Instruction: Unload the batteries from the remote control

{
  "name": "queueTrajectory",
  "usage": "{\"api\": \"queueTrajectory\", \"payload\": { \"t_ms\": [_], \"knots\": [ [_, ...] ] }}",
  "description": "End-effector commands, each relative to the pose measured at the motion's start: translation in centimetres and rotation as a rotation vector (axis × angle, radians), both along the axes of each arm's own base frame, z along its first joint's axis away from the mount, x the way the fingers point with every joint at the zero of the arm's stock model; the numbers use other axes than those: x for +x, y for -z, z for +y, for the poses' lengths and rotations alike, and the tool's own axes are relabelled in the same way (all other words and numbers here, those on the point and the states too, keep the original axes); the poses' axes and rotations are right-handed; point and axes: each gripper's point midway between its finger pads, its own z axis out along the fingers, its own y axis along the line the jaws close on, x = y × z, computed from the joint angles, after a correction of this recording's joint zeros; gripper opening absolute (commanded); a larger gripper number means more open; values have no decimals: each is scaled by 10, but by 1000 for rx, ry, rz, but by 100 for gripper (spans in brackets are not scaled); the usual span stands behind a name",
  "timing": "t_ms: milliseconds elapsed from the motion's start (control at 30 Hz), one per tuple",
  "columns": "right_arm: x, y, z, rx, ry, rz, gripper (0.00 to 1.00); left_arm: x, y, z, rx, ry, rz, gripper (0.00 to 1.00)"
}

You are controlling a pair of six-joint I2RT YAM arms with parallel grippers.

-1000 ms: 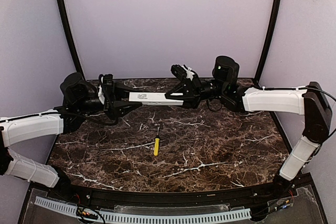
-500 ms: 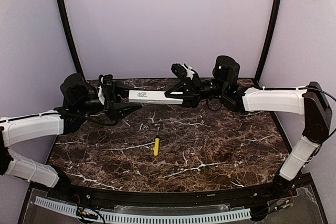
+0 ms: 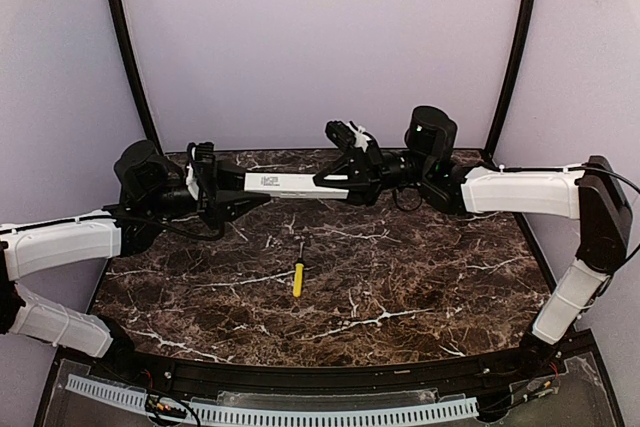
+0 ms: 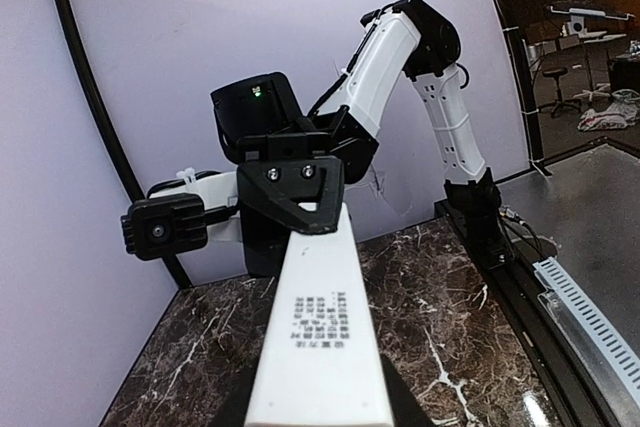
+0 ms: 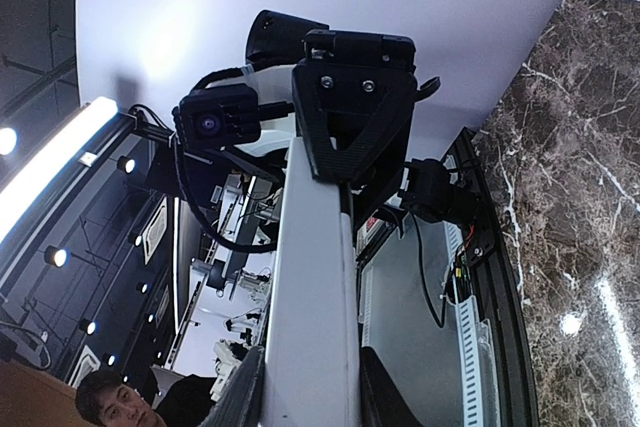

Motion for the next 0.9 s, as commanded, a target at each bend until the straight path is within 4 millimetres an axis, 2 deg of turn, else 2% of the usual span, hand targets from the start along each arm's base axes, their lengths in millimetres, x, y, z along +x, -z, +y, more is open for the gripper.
{"api": "queueTrajectory", "payload": {
  "t_ms": [0, 133, 200, 267, 400, 533, 633, 867],
  "knots": [
    [-1, -13, 5, 50, -6, -36, 0, -8, -2, 2, -5, 13, -30, 23],
    [0, -13, 5, 53, -5, -36, 0, -9, -3, 3, -3, 11, -41, 3],
    [0, -11, 6, 48, -4, -31, 0, -10, -4, 4, -5, 10, -46, 1],
    [2, -7, 7, 39, 0, -25, 13, -11, -6, 5, -8, 10, -50, 0],
    [6, 2, 8, 10, 16, -22, 50, -13, -8, 6, -10, 6, -56, 0],
    [12, 9, 7, -44, 60, -37, 67, -13, -7, 7, -3, -7, -60, 0],
    [18, 17, 3, -108, 115, -53, 73, -11, -8, 8, 6, -21, -59, 0],
    [19, 21, -15, -153, 189, -56, 74, -11, -4, 6, 31, -26, -51, 0]
  ]
}}
